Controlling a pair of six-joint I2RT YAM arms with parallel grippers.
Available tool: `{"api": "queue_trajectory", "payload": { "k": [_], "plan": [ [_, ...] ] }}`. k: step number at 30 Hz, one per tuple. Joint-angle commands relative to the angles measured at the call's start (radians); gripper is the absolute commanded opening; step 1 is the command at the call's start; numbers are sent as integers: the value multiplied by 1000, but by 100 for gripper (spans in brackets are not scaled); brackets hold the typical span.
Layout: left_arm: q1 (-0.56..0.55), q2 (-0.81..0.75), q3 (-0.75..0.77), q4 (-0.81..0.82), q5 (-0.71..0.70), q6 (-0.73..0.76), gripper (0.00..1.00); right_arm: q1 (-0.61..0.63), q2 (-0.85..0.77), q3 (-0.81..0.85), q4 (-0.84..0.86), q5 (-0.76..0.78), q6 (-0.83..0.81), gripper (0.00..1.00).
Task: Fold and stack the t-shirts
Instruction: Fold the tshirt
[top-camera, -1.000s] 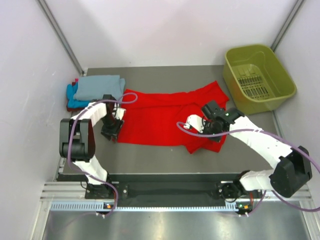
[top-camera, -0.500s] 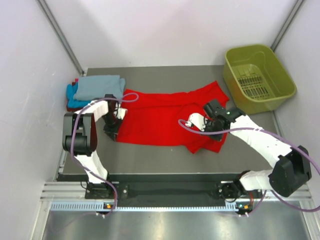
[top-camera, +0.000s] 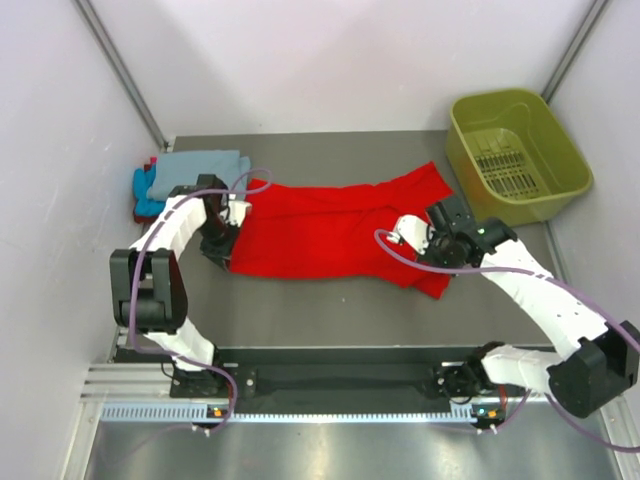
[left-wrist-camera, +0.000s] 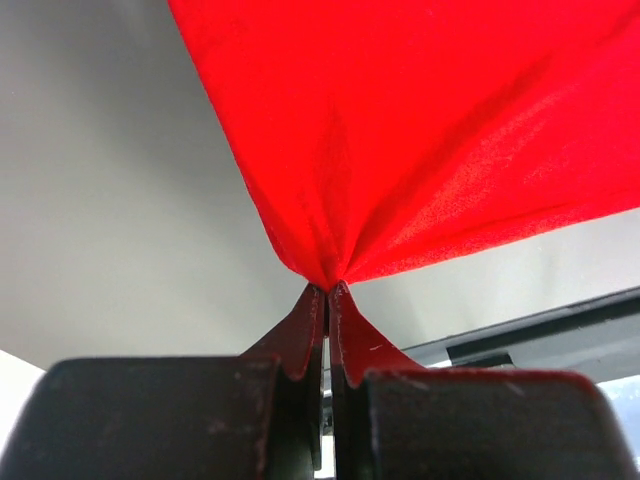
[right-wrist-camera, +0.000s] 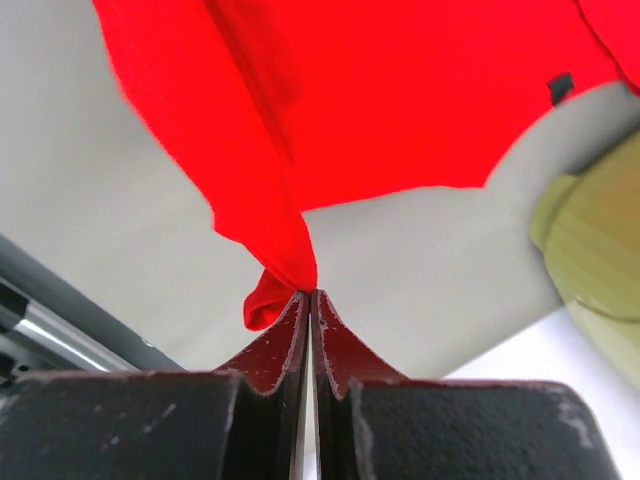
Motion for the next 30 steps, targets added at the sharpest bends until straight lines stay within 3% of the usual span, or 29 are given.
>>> {"api": "queue_trajectory", "payload": {
  "k": [1, 16, 25, 30],
  "plan": [
    [5, -8, 46, -87, 36, 26, 0, -23, 15, 20, 32, 82, 12, 0],
    [3, 282, 350, -115, 92, 4, 0, -132, 326, 301, 175, 134, 2, 0],
    [0, 630, 891, -240, 101, 31, 0, -201, 557, 470, 224, 148, 28, 0],
    [-4, 778, 1076, -282, 86, 75, 0, -221, 661, 560, 247, 167, 38, 0]
  ]
}}
